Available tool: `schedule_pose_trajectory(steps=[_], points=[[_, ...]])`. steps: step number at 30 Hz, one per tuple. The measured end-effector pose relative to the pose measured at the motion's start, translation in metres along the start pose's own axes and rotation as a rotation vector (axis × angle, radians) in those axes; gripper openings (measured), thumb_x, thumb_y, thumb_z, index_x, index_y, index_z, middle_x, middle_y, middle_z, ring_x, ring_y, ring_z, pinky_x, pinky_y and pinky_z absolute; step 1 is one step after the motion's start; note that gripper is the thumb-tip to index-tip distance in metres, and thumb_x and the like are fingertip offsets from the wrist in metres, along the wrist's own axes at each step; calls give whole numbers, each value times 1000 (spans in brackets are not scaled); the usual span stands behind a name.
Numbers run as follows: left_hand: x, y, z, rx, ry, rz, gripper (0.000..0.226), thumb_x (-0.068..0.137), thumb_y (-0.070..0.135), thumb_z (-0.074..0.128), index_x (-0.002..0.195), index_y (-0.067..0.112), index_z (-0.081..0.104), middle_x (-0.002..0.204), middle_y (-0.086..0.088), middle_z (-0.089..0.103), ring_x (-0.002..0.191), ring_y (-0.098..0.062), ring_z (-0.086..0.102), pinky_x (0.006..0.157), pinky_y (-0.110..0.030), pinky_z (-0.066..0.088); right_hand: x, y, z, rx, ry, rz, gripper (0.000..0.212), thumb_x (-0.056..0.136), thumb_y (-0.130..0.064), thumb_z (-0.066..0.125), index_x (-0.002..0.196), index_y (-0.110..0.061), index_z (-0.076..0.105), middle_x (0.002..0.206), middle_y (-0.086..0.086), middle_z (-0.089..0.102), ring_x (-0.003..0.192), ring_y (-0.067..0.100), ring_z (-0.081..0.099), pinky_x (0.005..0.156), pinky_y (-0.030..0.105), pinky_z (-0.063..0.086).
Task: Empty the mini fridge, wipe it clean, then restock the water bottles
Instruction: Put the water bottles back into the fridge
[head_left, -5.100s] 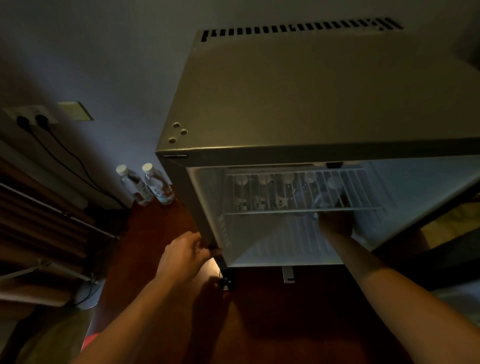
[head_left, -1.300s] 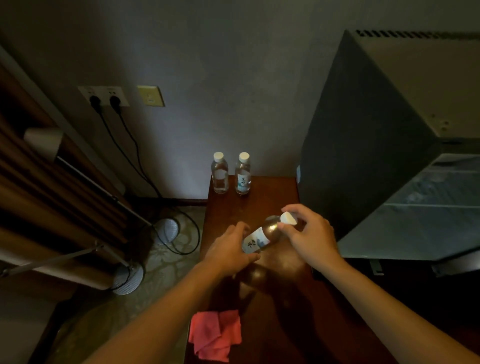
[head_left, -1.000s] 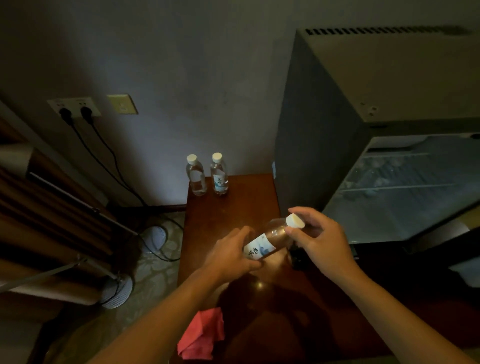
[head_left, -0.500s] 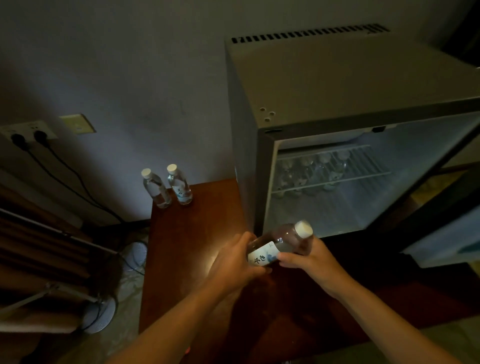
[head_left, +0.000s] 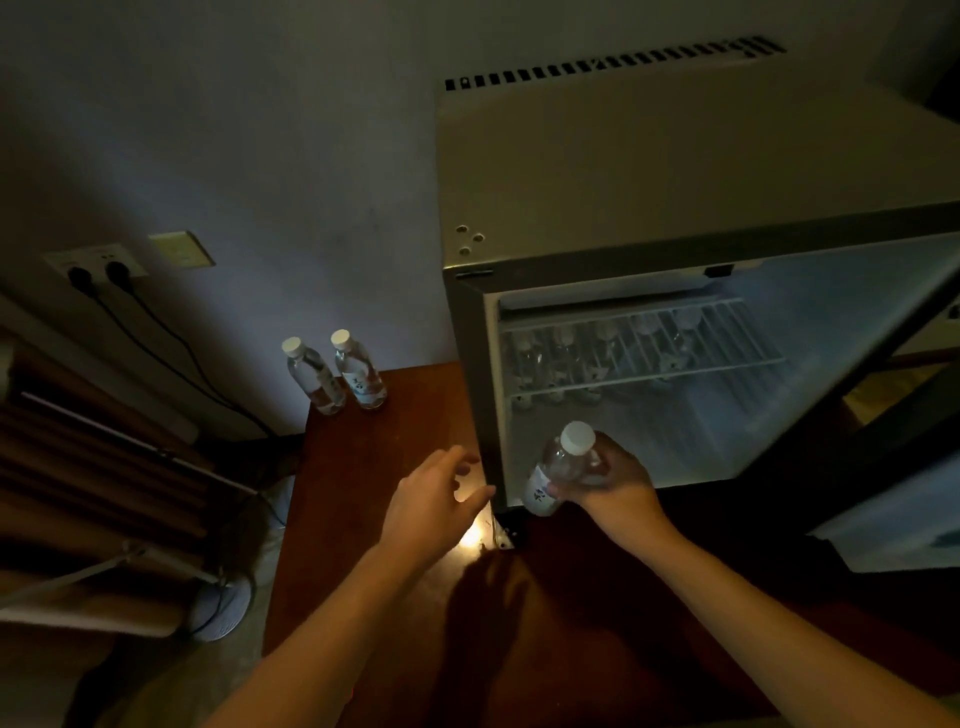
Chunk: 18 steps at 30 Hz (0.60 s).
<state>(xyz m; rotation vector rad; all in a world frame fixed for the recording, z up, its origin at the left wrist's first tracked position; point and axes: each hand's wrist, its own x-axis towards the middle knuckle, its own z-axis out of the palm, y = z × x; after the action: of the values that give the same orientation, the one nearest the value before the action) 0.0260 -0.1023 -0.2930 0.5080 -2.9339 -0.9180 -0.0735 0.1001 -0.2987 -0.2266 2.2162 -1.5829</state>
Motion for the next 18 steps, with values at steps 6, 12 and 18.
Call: schedule_pose_trajectory(steps=[6,12,18], points=[[7,14,-2,29,70,-52,37,94,47,61,126,30,56,115,11,57,91,-1,54,77,-20,49,27,22,8,-135,-46,18,56,68,-22,86,113,-40,57,105,-15,63,102,12,59,82,28,45],[14,12,-5,30,68,-52,30,95,46,56,121,32,58,110,13,55,89,0,55,77,-21,50,38,29,13,-168,-75,-13,60,70,-20,85,124,-31,59,114,-9,65,104,13,59,85,28,46],[22,7,-5,58,54,-44,34,92,51,55,118,31,62,105,15,53,88,-1,56,81,-26,53,48,35,13,-200,-122,-106,58,72,-21,82,119,-41,54,112,-17,65,110,11,61,95,33,49]])
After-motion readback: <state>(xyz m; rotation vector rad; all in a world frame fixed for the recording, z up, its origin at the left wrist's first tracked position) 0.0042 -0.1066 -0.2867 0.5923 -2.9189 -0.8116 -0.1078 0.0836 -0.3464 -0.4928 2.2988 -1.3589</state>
